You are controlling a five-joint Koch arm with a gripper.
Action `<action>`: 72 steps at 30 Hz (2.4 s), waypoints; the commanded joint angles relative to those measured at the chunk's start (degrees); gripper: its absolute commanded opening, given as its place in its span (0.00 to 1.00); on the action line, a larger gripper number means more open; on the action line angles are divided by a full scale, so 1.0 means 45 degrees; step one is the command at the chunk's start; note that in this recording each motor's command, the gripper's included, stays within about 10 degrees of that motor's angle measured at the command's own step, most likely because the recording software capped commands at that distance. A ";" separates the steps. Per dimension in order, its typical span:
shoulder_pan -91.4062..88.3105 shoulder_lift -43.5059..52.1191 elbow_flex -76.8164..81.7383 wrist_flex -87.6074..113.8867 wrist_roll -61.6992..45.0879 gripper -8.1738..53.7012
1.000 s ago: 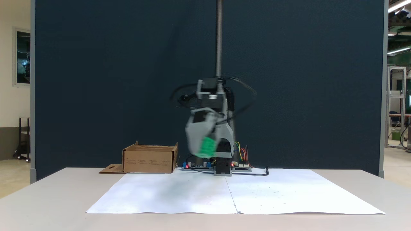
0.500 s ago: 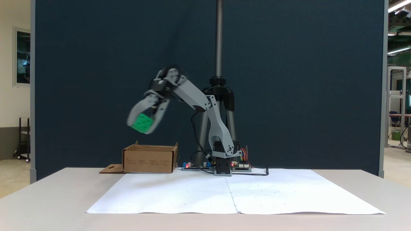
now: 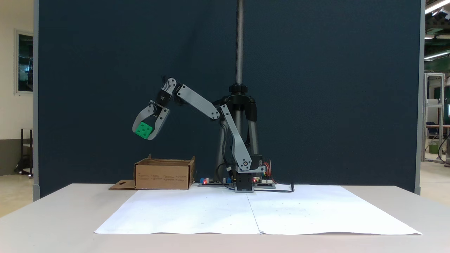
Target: Grasp a green dice and put it in the bin.
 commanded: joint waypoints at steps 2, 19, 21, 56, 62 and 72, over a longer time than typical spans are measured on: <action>0.1309 0.0195 -0.0488 0.1445 -0.1699 0.38; 0.4277 -0.1543 -0.0469 0.4175 -0.4316 0.38; 0.4316 -0.1543 -0.0469 0.4371 -0.4355 0.38; 0.1211 0.2402 0.0156 0.2617 -0.4160 0.87; -0.2988 0.2969 0.0156 0.0449 -0.3105 0.87; -1.0195 0.2734 0.1816 -0.1797 -0.2832 0.86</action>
